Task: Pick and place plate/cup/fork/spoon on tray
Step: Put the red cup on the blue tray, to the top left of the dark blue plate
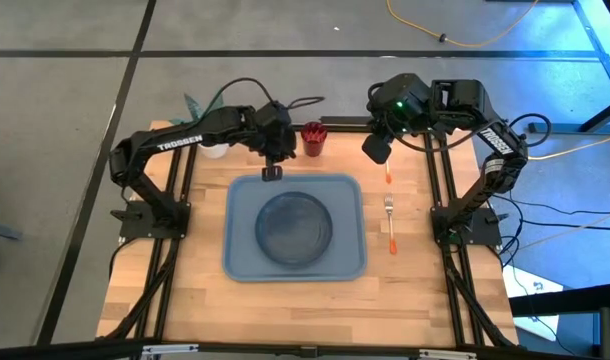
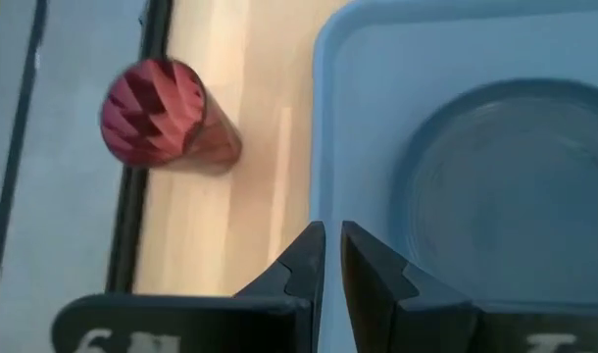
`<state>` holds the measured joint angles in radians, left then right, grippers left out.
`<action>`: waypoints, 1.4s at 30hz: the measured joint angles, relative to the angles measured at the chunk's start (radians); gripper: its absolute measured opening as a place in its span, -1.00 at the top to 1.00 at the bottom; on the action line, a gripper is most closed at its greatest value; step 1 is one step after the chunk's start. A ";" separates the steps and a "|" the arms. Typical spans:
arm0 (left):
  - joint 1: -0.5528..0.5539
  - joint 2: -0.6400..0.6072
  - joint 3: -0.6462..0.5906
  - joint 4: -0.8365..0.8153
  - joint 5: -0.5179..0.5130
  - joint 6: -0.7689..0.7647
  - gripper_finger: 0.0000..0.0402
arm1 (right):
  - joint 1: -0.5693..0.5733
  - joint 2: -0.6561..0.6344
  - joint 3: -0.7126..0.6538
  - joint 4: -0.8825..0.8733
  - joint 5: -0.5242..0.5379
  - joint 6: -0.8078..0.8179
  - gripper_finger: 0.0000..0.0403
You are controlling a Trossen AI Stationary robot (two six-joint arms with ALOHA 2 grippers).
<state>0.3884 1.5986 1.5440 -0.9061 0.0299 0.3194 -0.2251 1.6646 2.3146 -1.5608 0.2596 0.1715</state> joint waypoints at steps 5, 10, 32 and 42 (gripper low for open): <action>0.051 0.021 0.000 0.049 0.040 0.029 0.85 | 0.000 0.000 0.000 0.000 0.000 0.001 0.69; 0.099 0.077 -0.001 0.100 0.082 0.056 0.85 | 0.000 0.000 0.000 0.000 0.000 0.003 0.69; 0.102 0.259 -0.002 0.359 -0.039 0.502 0.85 | 0.000 0.000 0.000 0.000 0.001 0.003 0.69; 0.088 0.259 -0.002 0.367 -0.096 0.452 0.85 | 0.000 0.000 0.000 0.000 0.002 0.003 0.69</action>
<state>0.4763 1.8576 1.5421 -0.5387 -0.0661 0.7717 -0.2253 1.6646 2.3146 -1.5606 0.2611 0.1749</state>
